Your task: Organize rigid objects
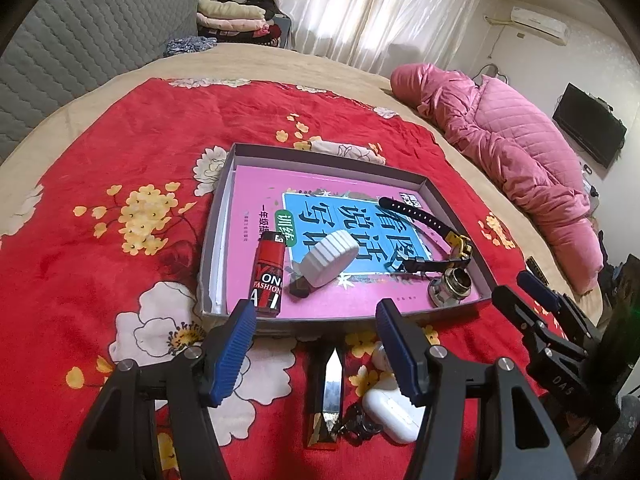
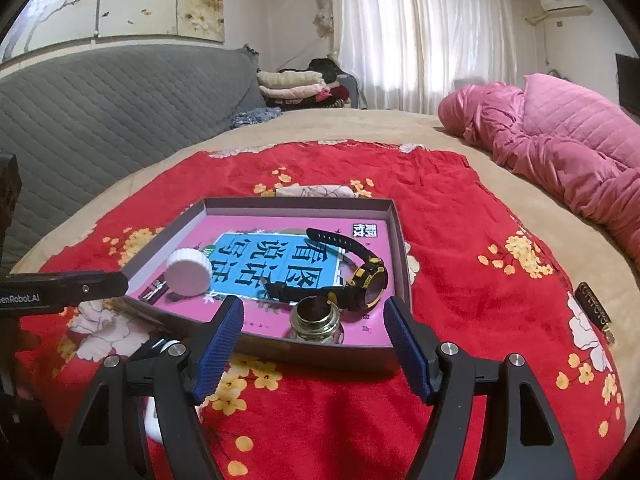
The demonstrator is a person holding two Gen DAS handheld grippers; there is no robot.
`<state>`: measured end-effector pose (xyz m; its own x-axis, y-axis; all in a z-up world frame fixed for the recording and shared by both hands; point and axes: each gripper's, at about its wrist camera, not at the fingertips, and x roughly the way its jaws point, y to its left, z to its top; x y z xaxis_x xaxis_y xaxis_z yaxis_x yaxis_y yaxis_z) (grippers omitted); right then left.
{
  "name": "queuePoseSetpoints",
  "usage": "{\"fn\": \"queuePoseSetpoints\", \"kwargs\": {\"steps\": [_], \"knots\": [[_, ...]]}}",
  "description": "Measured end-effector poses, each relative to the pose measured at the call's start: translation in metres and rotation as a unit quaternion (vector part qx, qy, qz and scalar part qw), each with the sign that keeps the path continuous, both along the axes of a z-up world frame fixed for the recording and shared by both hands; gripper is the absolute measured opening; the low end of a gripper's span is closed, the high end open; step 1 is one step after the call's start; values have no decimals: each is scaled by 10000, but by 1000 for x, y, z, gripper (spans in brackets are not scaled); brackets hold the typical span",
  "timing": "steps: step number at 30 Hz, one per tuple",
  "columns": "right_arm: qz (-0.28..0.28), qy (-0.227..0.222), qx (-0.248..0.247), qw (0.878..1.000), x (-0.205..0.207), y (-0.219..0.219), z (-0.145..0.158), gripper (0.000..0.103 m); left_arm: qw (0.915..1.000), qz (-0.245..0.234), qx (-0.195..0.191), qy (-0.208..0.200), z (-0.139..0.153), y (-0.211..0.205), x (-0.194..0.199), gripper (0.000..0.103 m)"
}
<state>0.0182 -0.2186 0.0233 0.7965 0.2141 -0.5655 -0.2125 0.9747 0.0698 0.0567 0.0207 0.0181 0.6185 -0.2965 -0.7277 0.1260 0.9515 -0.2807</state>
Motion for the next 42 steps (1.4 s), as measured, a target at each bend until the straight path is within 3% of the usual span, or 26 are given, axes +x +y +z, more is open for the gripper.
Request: {"fn": "queuePoseSetpoints", "kwargs": {"steps": [42], "knots": [[532,151,175,9983,-39,20,22,75,9997,-138,-22,178,12,5,-32,62]]}}
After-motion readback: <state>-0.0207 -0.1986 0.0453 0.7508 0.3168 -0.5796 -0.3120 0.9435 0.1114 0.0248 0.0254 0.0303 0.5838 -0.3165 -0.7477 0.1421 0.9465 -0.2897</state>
